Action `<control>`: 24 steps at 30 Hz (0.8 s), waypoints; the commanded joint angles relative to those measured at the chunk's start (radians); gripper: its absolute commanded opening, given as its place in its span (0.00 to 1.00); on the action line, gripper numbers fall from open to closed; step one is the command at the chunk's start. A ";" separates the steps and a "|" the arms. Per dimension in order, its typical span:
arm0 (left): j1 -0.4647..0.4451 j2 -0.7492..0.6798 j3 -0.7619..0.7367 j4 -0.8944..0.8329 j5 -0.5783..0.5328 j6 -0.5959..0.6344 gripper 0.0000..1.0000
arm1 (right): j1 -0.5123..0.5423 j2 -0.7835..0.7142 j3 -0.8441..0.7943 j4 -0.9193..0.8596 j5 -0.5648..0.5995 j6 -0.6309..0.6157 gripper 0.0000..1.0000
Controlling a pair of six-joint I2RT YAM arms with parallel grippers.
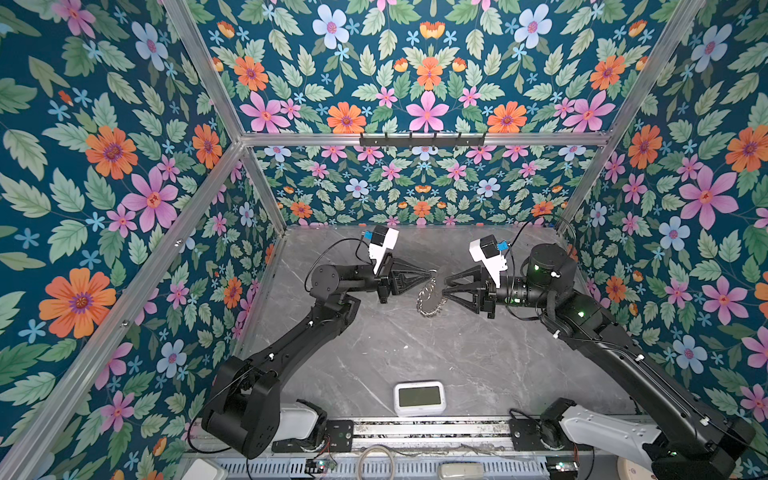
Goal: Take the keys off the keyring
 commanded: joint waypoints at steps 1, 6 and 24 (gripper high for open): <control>0.001 -0.007 -0.004 0.056 -0.023 -0.012 0.00 | 0.014 0.007 -0.004 0.057 0.013 0.000 0.39; 0.001 -0.007 -0.006 0.060 -0.027 -0.015 0.00 | 0.033 0.032 0.001 0.058 0.037 -0.007 0.38; 0.000 -0.010 -0.012 0.092 -0.031 -0.039 0.00 | 0.066 0.089 0.045 0.044 0.099 -0.035 0.28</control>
